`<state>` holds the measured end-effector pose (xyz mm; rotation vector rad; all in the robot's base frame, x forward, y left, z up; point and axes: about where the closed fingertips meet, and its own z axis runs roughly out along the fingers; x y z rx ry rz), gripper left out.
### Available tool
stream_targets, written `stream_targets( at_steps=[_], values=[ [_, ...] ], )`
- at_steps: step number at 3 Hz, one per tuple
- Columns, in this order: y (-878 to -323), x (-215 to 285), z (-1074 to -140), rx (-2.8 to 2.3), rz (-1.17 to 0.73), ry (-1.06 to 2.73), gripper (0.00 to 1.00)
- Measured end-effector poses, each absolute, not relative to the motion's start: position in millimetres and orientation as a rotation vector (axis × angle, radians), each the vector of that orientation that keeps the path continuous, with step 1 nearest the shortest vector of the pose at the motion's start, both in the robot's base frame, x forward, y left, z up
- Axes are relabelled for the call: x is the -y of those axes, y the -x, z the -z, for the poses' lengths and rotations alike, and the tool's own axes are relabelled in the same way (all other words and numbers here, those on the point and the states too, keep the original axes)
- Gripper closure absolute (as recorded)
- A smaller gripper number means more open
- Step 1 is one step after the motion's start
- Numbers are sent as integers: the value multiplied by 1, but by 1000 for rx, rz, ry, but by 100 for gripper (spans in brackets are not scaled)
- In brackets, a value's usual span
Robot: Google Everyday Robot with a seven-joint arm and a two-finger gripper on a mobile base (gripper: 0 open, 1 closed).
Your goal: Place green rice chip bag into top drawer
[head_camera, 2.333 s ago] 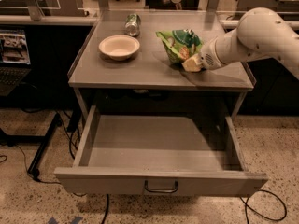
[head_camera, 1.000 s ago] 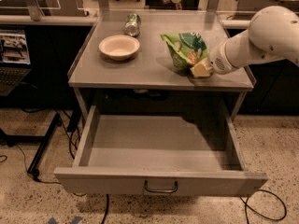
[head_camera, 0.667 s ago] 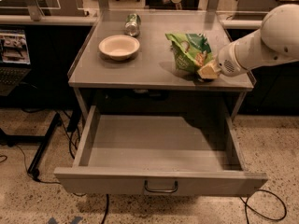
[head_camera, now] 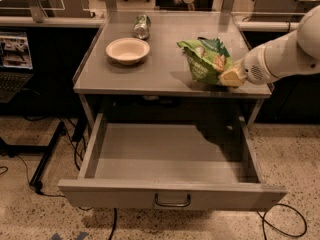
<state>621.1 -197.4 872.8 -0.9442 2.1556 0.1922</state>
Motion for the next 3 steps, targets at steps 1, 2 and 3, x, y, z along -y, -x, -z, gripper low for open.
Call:
stream_targets(
  at_steps=[1, 2, 3],
  values=[
    [-599, 207, -880, -2165, -197, 885, 100],
    [-576, 219, -884, -2190, -198, 818, 100],
    [-555, 225, -883, -2220, -214, 771, 100]
  ],
)
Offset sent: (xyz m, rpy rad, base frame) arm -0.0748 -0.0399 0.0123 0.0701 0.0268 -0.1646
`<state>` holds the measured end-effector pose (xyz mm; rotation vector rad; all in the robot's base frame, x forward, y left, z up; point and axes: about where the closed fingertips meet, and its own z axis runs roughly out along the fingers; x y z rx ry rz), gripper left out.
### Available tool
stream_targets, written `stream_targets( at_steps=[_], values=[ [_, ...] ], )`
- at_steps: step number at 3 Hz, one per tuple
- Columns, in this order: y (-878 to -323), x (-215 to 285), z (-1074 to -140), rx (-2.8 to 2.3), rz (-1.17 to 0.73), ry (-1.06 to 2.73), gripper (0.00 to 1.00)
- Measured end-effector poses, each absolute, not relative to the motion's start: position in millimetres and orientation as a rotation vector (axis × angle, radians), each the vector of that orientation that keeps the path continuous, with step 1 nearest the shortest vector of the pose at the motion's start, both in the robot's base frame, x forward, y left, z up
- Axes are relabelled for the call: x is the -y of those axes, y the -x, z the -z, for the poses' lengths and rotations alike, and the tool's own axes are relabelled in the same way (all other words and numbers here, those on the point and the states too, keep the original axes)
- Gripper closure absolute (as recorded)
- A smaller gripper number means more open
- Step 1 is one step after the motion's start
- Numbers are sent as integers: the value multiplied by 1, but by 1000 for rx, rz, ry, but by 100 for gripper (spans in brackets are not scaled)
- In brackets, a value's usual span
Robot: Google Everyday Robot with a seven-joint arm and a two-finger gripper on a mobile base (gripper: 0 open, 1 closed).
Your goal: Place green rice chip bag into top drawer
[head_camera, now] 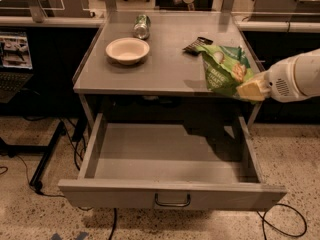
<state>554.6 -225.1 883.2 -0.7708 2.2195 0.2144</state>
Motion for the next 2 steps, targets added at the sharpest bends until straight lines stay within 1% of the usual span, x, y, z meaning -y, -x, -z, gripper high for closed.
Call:
stream_targets(
  at_steps=[1, 2],
  values=[
    [-537, 222, -878, -2243, -277, 736, 100],
    [-522, 209, -874, -2217, -487, 805, 100]
  ],
)
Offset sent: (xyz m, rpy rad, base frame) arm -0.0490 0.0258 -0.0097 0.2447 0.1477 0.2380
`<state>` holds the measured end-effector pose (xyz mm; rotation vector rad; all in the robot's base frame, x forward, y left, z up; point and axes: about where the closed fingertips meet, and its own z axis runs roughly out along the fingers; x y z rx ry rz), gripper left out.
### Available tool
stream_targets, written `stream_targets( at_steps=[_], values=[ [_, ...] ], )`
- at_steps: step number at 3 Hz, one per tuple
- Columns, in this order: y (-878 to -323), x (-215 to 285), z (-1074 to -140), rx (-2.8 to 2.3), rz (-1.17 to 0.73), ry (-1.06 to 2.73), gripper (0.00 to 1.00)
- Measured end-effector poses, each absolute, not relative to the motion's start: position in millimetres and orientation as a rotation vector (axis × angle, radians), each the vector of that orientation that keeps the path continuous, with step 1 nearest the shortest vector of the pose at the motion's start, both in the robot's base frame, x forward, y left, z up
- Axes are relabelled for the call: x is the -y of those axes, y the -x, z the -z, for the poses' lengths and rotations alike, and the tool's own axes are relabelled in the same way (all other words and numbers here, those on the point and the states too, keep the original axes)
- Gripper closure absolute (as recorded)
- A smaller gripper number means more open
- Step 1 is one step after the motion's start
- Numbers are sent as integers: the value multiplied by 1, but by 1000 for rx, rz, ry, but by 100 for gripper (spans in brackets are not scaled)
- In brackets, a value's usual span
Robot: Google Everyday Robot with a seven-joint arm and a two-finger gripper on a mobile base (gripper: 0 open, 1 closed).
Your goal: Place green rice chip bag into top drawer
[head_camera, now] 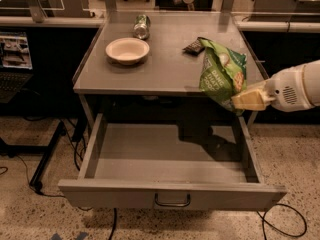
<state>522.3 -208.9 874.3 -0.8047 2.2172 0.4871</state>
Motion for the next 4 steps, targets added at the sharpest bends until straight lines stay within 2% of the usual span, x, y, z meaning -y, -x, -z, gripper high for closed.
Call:
stream_targets(
  at_steps=[2, 3, 4],
  values=[
    [-495, 202, -883, -2051, -800, 1095, 100],
    [-480, 208, -876, -2015, -863, 1167, 100],
    [-487, 204, -856, -2024, -878, 1185, 100]
  ],
)
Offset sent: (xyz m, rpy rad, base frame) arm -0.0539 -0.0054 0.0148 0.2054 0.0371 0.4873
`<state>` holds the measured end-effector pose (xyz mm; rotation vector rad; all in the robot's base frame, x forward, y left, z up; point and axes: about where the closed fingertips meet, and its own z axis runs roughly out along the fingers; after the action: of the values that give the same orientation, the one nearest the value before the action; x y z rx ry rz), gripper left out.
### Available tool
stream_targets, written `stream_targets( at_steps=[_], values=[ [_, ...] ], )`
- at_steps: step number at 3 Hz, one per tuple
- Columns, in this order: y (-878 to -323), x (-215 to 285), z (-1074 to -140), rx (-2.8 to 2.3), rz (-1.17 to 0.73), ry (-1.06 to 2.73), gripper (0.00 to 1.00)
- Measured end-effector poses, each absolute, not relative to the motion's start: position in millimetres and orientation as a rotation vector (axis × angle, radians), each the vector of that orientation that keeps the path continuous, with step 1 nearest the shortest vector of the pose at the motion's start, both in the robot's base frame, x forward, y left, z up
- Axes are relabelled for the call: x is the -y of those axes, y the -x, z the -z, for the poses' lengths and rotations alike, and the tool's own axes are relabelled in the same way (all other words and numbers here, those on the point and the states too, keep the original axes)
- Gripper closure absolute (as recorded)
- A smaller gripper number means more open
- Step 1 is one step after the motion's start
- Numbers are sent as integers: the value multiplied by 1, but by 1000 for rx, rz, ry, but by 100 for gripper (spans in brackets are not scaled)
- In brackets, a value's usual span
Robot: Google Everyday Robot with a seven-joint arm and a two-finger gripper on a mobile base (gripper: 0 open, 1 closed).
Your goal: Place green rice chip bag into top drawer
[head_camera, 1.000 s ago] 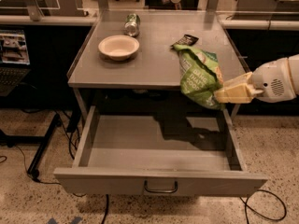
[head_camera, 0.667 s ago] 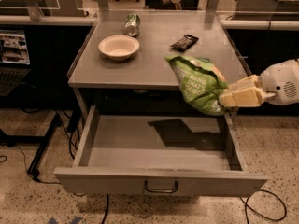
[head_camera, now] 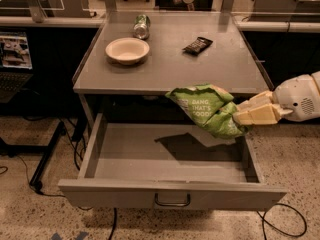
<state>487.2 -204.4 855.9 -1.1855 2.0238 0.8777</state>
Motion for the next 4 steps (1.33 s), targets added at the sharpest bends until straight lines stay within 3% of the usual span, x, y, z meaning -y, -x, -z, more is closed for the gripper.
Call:
stream_targets(
  at_steps=[4],
  values=[
    [-526, 178, -706, -2413, -651, 1398, 100]
  ],
)
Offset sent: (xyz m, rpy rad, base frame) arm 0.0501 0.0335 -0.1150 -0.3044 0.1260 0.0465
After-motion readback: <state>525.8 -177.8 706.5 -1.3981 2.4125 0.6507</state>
